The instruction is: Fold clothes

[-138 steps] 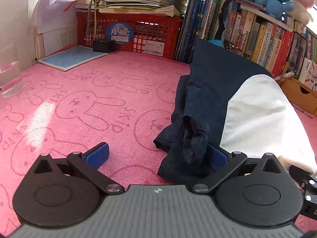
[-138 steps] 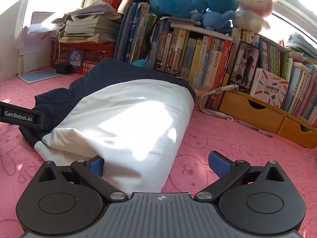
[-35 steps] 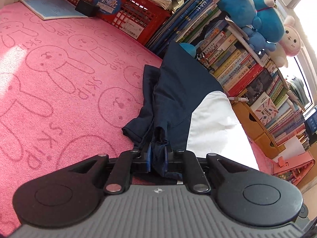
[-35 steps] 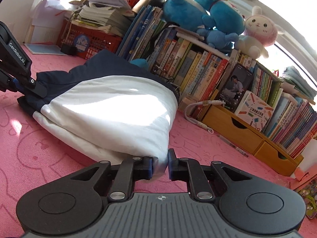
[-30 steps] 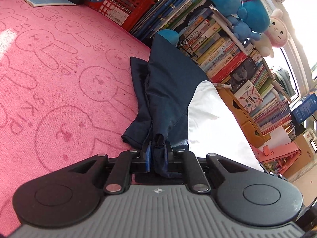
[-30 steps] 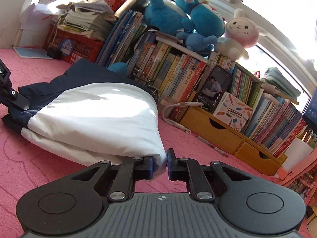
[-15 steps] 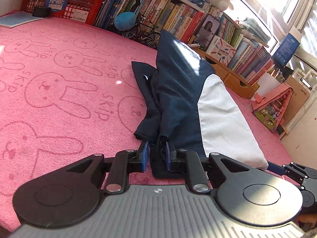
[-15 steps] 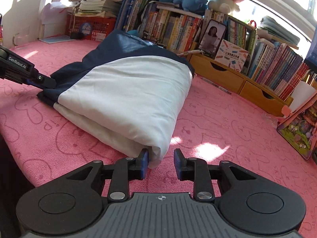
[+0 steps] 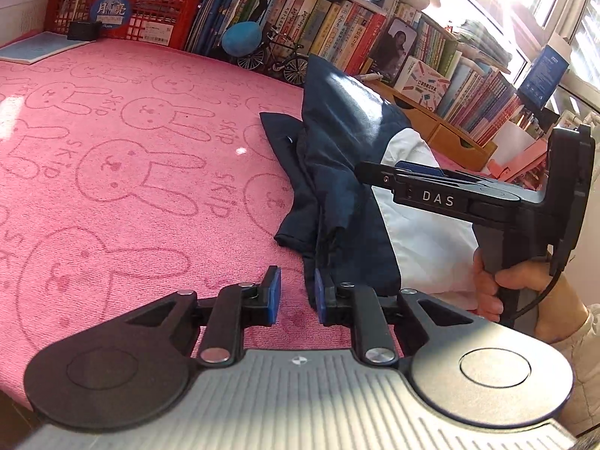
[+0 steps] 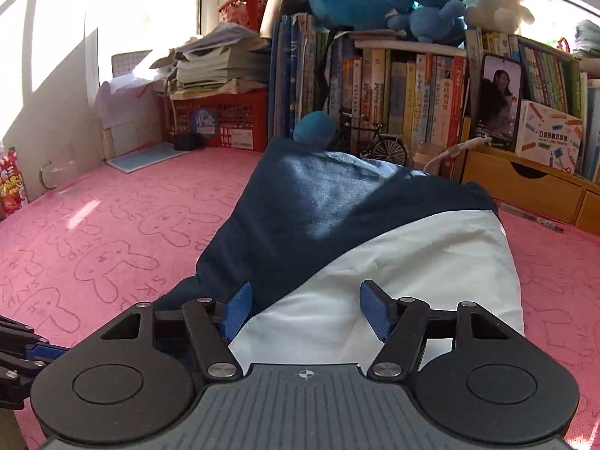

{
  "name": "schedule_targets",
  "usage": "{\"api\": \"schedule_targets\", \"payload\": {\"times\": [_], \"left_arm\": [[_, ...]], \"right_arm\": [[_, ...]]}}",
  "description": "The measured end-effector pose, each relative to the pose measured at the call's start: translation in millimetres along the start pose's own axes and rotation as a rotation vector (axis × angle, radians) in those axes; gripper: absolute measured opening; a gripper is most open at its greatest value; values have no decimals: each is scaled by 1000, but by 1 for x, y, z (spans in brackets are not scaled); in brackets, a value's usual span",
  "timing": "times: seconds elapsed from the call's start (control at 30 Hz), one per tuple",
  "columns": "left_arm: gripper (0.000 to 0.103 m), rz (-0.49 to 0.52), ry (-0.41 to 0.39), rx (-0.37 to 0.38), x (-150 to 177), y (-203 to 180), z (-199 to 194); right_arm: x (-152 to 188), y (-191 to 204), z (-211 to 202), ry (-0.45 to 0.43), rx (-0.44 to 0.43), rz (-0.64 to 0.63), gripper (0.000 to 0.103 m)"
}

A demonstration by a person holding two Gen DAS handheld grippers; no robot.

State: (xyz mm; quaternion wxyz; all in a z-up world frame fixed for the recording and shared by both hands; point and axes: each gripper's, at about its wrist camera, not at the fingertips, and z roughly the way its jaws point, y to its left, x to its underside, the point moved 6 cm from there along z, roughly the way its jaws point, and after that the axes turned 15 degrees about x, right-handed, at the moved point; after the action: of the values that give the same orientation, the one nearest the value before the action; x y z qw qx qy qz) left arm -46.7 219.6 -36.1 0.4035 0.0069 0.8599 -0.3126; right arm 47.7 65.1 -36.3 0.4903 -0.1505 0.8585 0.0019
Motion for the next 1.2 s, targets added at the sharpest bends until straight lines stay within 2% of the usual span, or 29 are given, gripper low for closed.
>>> {"api": "schedule_targets", "payload": {"times": [0.1,0.23,0.37,0.43,0.57,0.63,0.7,0.77,0.83,0.9,0.97,1.0,1.07,1.17,1.2], "left_arm": [[18,-31,-59,-6,-24,9,-22],[19,121,-122,8,-73,-18,-10],[24,201,-113,97,-112,-46,52],[24,220,-64,82,-120,-47,91],[23,235,6,-67,-125,-22,143],[22,233,28,-150,-128,-5,155],[22,229,49,-235,-131,12,165],[23,227,77,-312,-132,29,175],[23,200,78,-318,-132,37,171],[22,172,60,-308,-134,42,162],[23,164,21,-284,-136,37,143],[23,175,-5,-273,-137,30,132],[26,215,-54,-245,-136,12,111],[32,322,-111,-158,-119,-38,87],[34,365,-115,-122,-108,-56,84]], "right_arm": [[7,19,7,10,-54,-14,66],[13,32,10,0,-84,-28,66],[16,26,0,34,-215,43,66],[21,22,-9,51,-287,67,66],[32,18,-24,36,-314,36,66],[33,18,-25,36,-319,35,67],[33,19,-25,40,-325,38,70],[33,21,-27,45,-331,37,79],[31,21,-34,47,-328,25,80],[31,10,-51,40,-359,64,86],[37,-18,-71,0,-373,136,97],[39,-33,-82,-22,-378,175,98],[46,-74,-90,-41,-320,258,99],[68,-148,-91,17,-231,476,99],[71,-157,-89,32,-229,509,99]]}}
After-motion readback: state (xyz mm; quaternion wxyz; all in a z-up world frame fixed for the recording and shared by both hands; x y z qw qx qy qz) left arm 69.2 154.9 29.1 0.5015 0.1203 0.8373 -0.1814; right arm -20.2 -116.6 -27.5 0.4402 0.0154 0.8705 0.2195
